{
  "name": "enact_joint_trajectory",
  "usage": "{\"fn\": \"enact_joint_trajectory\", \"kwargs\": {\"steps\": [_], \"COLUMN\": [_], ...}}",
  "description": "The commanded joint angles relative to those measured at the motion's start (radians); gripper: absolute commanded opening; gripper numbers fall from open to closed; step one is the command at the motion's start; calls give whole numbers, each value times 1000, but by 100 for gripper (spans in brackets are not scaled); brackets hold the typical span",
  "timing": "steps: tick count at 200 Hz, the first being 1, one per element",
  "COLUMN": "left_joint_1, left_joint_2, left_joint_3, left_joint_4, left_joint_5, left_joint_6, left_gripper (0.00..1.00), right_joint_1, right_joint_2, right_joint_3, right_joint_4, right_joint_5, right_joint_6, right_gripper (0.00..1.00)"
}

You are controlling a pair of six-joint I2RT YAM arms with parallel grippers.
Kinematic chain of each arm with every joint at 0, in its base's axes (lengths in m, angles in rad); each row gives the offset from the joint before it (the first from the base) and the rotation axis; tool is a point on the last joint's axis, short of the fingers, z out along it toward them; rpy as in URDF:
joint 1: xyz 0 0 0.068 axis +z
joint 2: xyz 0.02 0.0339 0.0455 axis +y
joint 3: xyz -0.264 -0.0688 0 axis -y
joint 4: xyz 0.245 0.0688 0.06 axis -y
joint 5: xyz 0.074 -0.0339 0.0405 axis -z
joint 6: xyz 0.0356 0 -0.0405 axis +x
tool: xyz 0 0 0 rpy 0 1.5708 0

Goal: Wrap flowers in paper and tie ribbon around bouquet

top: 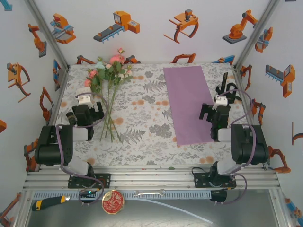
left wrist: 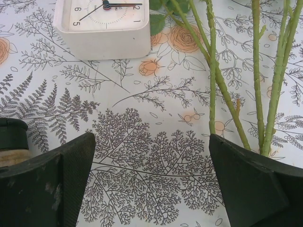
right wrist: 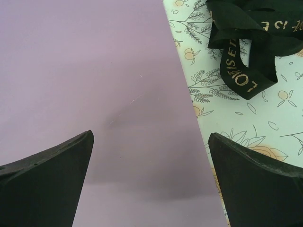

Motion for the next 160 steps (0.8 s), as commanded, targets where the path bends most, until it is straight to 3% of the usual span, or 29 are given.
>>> {"fn": "enact_joint_trajectory", "kwargs": {"steps": [1, 107, 141, 160], "left_joint_1": [3, -10, -10, -12], "left_joint_2": [-3, -14, -78, -163], "left_joint_3": [7, -14, -54, -52], "left_joint_4": [-3, 31, 54, -37], "left_joint_5": [15, 6, -25, -72], "left_joint_6": [13, 25, 14, 10], "left_gripper": [97, 97, 97, 97], "right_joint_1": [-6, -6, -6, -6], "right_joint_2": [-6, -5, -8, -22], "right_joint_3": [22, 22, 19, 23], "right_joint_4": [-1, 1, 4, -8], "right_joint_5": [-7, -7, -4, 3], "right_joint_6": [-7, -4, -3, 2], "right_gripper": [99, 99, 99, 99]}}
